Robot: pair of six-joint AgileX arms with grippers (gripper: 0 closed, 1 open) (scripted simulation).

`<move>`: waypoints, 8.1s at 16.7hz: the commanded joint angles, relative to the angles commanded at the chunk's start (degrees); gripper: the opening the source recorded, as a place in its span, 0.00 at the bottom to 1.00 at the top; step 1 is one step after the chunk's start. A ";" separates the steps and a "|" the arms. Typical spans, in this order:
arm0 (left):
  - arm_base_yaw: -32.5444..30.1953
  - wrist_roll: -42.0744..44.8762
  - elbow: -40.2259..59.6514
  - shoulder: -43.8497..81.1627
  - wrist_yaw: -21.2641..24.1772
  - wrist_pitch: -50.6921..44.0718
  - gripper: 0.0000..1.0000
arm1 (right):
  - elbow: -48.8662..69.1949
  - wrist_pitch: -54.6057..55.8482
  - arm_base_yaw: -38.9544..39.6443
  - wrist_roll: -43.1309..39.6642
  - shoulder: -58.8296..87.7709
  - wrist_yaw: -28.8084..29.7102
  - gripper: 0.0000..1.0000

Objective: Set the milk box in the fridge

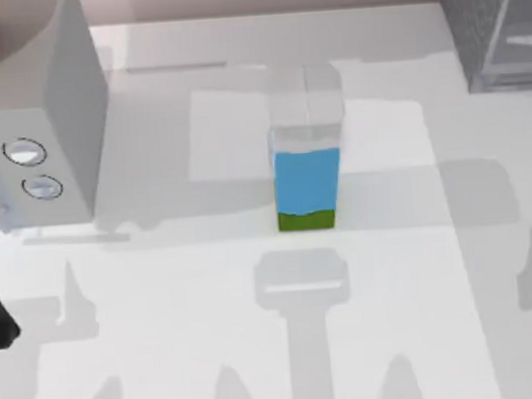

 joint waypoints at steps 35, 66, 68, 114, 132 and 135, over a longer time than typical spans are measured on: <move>0.00 0.00 0.00 0.00 0.00 0.00 1.00 | 50.52 66.80 52.74 9.14 128.02 54.26 1.00; 0.00 0.00 0.00 0.00 0.00 0.00 1.00 | 59.00 64.46 46.89 7.48 132.81 48.56 0.02; 0.00 0.00 0.00 0.00 0.00 0.00 1.00 | 59.00 64.46 46.89 7.48 132.81 48.56 0.00; 0.00 0.00 0.00 0.00 0.00 0.00 1.00 | 15.64 13.79 15.31 3.67 33.00 9.69 0.00; 0.00 0.00 0.00 0.00 0.00 0.00 1.00 | 0.59 0.75 -0.07 -0.19 1.96 -0.13 0.00; 0.00 0.00 0.00 0.00 0.00 0.00 1.00 | 3.14 4.05 -1.04 -0.73 8.90 -0.93 0.00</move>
